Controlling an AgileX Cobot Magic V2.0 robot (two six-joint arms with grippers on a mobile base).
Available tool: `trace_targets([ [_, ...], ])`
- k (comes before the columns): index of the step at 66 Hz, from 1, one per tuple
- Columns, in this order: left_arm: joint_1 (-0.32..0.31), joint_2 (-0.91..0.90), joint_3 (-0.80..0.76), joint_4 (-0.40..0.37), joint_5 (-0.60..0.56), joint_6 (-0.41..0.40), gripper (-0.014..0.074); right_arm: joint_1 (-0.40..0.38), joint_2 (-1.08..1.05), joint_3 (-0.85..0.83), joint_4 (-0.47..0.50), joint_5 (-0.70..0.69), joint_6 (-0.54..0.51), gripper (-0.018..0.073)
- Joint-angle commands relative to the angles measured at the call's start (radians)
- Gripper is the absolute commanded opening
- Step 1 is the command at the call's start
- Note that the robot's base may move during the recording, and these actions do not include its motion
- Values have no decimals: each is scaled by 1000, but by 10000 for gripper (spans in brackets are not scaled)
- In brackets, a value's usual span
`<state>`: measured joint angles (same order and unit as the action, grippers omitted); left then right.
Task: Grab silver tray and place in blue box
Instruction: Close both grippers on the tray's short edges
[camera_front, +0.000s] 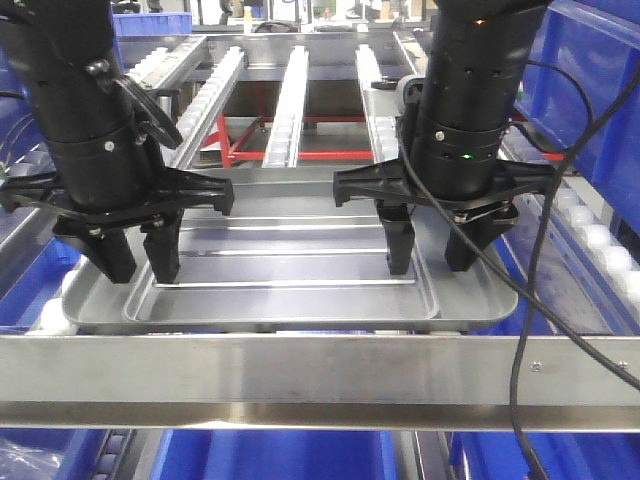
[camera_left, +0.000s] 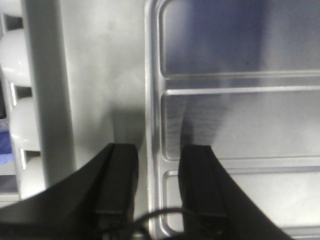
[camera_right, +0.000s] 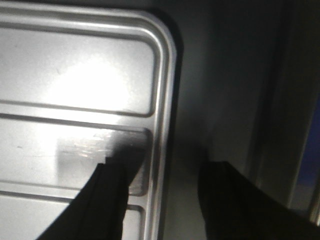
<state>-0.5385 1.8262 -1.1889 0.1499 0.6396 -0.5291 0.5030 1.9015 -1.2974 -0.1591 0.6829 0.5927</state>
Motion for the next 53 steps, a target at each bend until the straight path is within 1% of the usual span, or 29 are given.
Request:
trace_targets([
  [1, -1, -45, -24, -3, -42, -9, 158, -2, -39, -34, -19, -29, 0, 433],
  [14, -1, -45, -24, -3, -74, -9, 158, -2, -31, -34, -19, -28, 0, 433],
  [22, -1, -45, -24, -3, -73, -9, 158, -2, -30, -34, -19, -29, 0, 433],
  [28, -1, -45, -24, -3, -72, -31, 158, -2, -29, -34, -19, -28, 0, 433],
  [53, 1, -25, -24, -1, -43, -31, 158, -2, -29, -34, -19, -28, 0, 433],
])
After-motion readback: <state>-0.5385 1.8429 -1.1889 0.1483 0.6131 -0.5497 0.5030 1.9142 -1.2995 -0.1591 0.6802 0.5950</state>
